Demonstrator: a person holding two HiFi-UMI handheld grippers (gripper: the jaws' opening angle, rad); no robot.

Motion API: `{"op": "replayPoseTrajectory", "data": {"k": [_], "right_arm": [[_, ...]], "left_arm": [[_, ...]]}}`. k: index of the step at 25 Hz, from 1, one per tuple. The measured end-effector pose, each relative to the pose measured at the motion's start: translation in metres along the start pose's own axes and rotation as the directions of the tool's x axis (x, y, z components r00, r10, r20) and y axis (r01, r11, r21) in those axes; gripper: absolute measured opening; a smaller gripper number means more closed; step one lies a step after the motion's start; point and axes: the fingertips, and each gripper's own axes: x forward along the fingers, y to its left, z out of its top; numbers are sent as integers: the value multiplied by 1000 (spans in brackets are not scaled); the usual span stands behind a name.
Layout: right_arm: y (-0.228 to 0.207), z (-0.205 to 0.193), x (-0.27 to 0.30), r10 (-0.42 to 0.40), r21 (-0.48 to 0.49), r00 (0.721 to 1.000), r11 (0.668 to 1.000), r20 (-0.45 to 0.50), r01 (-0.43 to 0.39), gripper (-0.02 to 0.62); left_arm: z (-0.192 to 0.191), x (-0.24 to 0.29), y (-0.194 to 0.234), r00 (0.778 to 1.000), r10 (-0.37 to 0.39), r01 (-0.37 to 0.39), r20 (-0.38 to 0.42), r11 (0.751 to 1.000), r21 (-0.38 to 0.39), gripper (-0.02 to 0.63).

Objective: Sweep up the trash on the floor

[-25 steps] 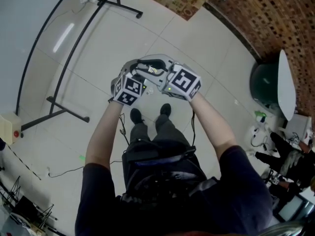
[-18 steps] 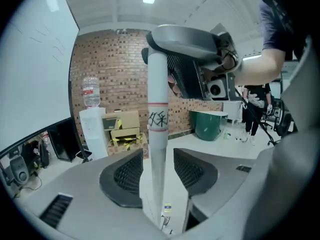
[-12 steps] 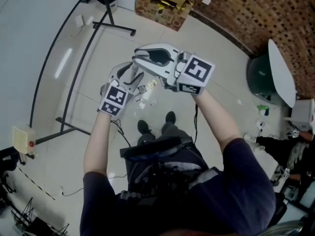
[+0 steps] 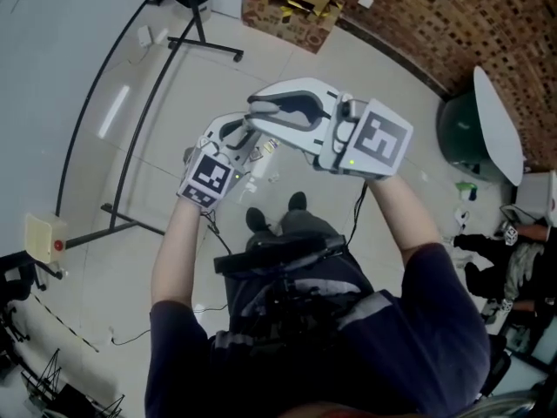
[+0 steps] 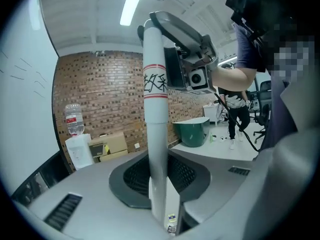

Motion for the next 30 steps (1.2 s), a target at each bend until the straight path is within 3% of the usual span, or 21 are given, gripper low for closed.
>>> {"op": "replayPoseTrajectory", "data": {"k": [4,8,15,24,27,30], "right_arm": [[-12,3,-21,-169,-128,986,978,-15,166,94],[-49,-2,-50,-311,-104,950,945,4,310,92],[-107,-8,-96,-373,-6,925,927,67,375,94],[-147,-33,-153,-399,19,915,917,55,399,94],[-163,-42,-181,-449,17,892,893,47,449,94],[-182,-46,-220,-539,7,841,842,54,539,94]], "left_arm": [[17,23,13,998,57,-57,10,998,1,71],[31,59,24,997,81,-81,-17,996,28,81],[39,112,12,998,14,-11,-63,999,48,98],[44,192,-16,978,-165,170,-124,985,27,86],[51,224,-20,971,-184,194,-150,979,58,86],[66,262,-25,970,-189,202,-155,977,74,86]]}}
